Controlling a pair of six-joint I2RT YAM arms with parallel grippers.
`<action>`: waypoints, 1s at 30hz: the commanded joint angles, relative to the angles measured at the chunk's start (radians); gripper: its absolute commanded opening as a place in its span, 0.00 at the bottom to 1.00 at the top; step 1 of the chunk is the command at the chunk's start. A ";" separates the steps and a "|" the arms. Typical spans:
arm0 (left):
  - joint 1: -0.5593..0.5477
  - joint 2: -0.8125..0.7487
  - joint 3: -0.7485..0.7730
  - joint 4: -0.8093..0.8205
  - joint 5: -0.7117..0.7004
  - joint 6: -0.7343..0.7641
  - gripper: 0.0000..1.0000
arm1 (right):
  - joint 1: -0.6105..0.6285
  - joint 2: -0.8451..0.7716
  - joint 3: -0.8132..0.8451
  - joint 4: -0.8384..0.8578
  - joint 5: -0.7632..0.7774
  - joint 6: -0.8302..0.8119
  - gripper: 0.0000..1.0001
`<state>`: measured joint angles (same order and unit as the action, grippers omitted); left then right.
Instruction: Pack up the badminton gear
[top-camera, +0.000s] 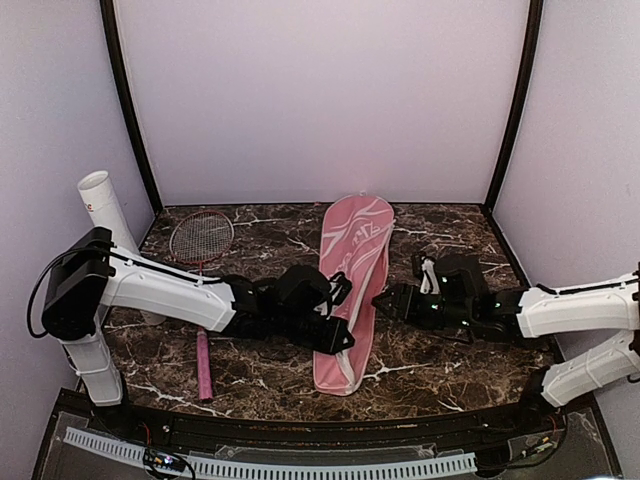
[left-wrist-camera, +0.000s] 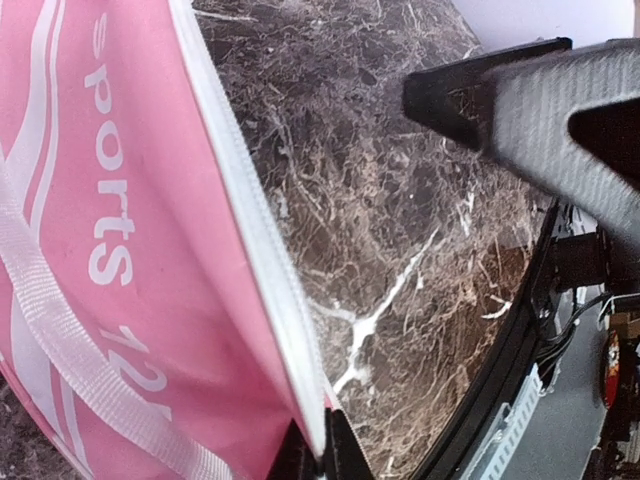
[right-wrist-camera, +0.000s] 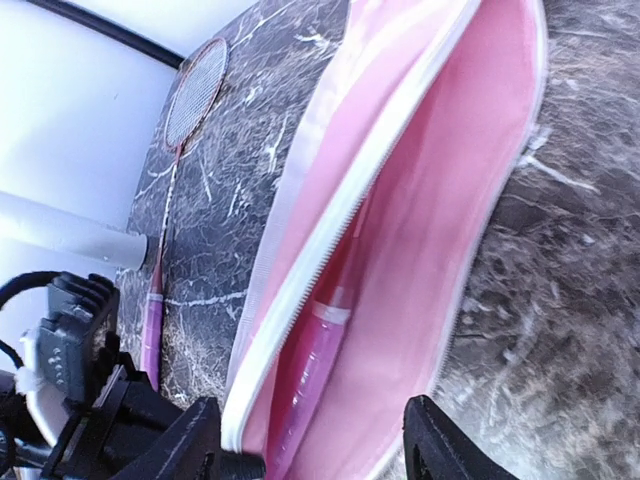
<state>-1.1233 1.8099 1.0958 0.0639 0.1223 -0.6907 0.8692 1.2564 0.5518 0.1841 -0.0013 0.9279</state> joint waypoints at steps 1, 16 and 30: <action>0.005 -0.065 -0.023 -0.038 -0.023 0.037 0.09 | -0.010 -0.096 -0.059 -0.080 0.110 0.016 0.66; 0.260 -0.359 -0.293 -0.296 -0.299 -0.030 0.61 | -0.013 -0.098 -0.045 -0.075 0.123 0.011 0.69; 0.502 -0.470 -0.488 -0.437 -0.459 -0.107 0.52 | -0.013 -0.065 -0.040 -0.046 0.100 0.020 0.69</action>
<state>-0.6426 1.3533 0.6388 -0.3363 -0.2981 -0.7902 0.8600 1.1732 0.4969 0.0917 0.1055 0.9436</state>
